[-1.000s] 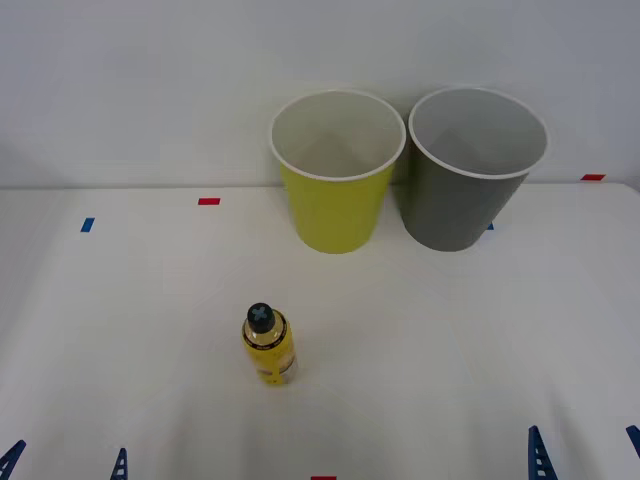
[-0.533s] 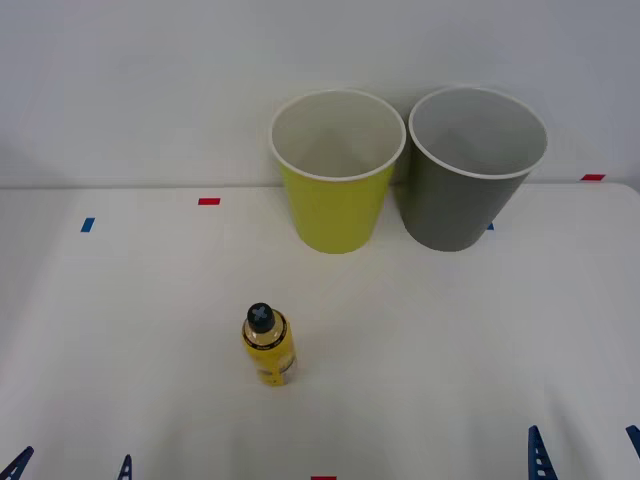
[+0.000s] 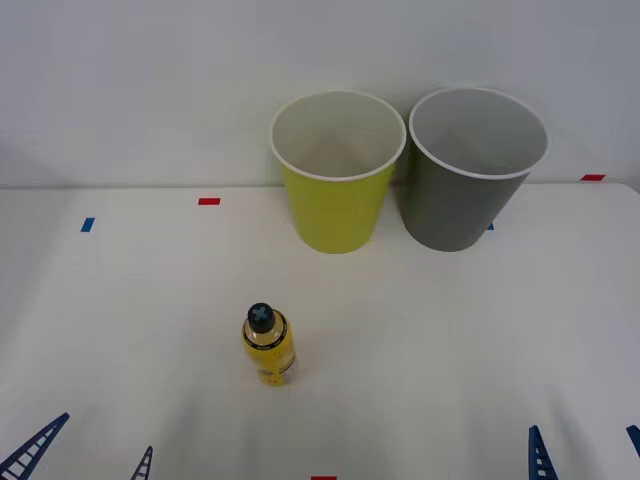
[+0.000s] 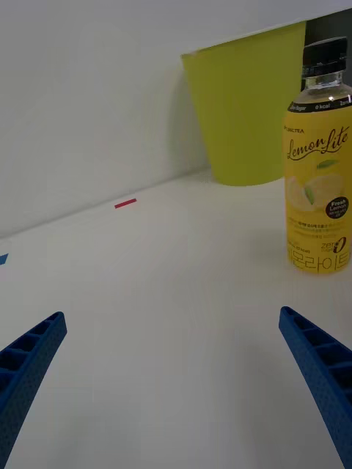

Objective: Put cans in the gray bin and PET bottles in the light green bin.

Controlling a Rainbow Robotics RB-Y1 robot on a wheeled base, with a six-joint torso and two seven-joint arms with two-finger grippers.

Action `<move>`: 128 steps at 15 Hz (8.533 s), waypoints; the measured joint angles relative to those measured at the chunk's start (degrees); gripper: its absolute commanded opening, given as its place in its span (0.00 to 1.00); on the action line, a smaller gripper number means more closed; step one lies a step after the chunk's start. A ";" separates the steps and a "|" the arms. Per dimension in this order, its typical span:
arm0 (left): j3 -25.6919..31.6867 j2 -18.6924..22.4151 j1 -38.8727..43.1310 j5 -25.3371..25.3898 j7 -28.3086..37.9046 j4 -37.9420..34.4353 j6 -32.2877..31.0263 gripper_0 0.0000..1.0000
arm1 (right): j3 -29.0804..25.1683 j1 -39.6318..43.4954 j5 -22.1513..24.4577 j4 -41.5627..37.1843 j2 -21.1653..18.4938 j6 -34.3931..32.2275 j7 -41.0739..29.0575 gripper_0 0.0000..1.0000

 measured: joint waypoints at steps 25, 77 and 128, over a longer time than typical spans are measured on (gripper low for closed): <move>-29.62 12.85 -39.93 13.19 -0.55 6.53 3.50 1.00 | 0.00 0.00 0.00 0.00 0.00 0.00 0.00 1.00; -25.60 12.24 -50.26 14.85 0.74 -8.61 30.39 0.00 | 0.00 0.00 0.01 0.00 0.00 0.00 0.00 1.00; 22.98 -10.62 -95.30 46.13 3.23 -9.13 111.86 0.00 | 0.00 0.00 0.01 0.00 0.00 0.00 0.00 1.00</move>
